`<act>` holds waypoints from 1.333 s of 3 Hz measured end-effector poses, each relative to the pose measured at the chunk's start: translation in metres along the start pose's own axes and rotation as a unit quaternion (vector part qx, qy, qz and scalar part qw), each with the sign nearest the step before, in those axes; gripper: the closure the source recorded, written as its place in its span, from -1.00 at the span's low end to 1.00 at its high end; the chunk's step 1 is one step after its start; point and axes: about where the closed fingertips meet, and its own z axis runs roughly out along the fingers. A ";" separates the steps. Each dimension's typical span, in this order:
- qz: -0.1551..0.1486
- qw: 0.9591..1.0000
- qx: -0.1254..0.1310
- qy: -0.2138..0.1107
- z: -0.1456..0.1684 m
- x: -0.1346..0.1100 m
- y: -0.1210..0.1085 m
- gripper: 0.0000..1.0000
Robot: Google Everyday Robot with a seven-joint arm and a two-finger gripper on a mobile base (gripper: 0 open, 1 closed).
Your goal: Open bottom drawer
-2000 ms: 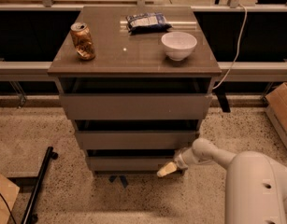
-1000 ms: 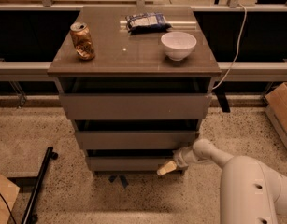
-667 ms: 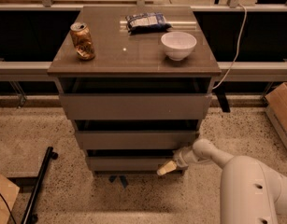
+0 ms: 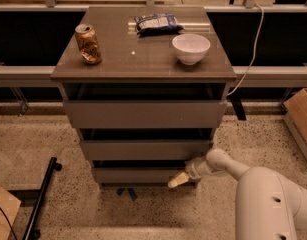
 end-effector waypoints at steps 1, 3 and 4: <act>0.000 1.000 0.000 0.000 0.000 0.000 0.000 -0.52; 0.003 1.000 -0.001 -0.005 0.007 0.002 -0.003 -1.00; 0.017 1.000 -0.002 -0.021 0.029 0.007 -0.013 -1.00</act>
Offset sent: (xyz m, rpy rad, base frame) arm 0.0607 0.0279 -0.0829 0.1546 -0.1099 -0.1059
